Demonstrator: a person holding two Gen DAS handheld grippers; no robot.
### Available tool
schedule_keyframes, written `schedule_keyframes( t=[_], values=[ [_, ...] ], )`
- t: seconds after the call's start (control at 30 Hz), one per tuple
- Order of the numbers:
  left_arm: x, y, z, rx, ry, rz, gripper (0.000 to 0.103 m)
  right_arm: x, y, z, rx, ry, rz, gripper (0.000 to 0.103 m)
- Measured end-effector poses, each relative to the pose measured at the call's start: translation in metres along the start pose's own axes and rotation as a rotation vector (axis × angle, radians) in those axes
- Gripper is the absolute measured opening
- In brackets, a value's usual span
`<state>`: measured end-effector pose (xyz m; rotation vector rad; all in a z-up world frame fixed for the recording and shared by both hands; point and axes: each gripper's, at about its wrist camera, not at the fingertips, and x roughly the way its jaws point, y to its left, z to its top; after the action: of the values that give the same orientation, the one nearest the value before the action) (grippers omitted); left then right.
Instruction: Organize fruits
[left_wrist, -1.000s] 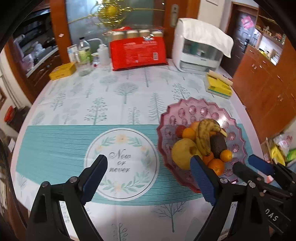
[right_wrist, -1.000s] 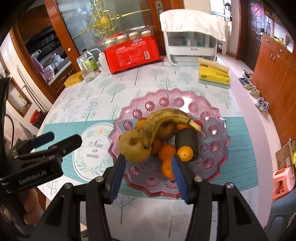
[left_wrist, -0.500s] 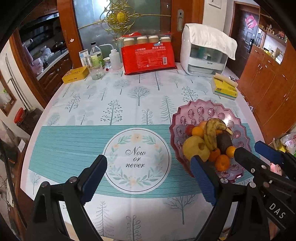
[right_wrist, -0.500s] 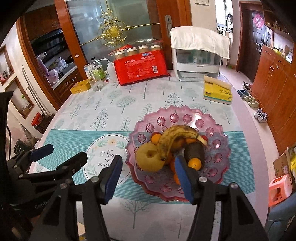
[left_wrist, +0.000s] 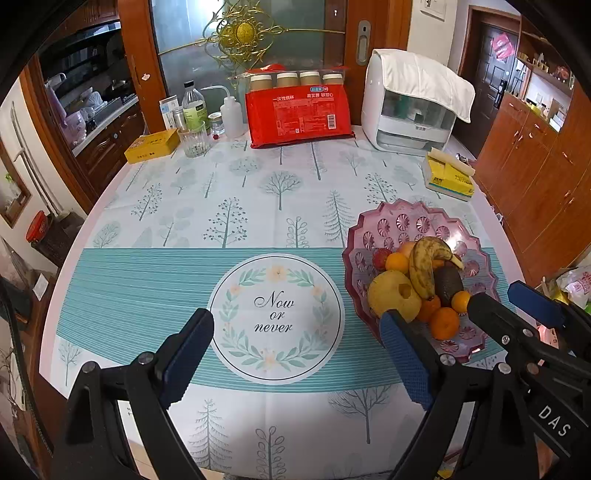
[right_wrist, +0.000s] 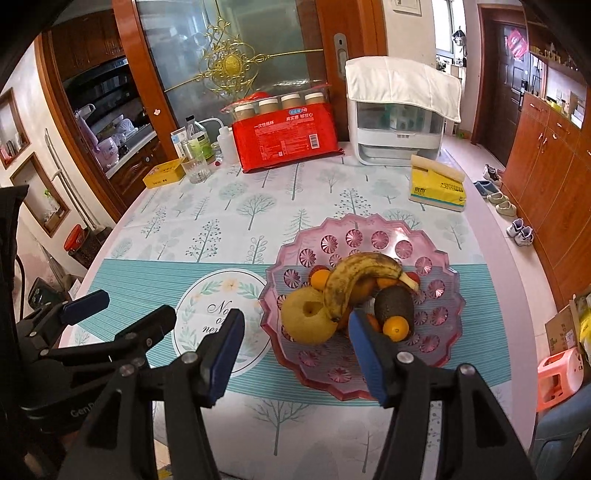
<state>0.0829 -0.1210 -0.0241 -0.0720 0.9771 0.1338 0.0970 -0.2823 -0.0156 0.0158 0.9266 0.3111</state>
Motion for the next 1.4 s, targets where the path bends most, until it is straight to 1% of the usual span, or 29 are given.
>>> schedule_keyframes(
  t=[0.3,0.73,0.93,1.4],
  values=[
    [0.001,0.004,-0.002,-0.012,0.012,-0.002,0.091,-0.001,0.008,-0.002,-0.008,0.008,0.004,0.06],
    [0.002,0.006,-0.006,-0.017,0.018,-0.003,0.091,0.0,0.009,-0.004,-0.008,0.012,0.007,0.06],
    [0.002,0.007,-0.011,-0.017,0.021,-0.003,0.091,0.0,0.012,-0.01,-0.007,0.016,0.009,0.06],
    [0.002,0.008,-0.009,-0.018,0.021,-0.002,0.091,0.001,0.015,-0.012,-0.004,0.018,0.014,0.06]
  ],
)
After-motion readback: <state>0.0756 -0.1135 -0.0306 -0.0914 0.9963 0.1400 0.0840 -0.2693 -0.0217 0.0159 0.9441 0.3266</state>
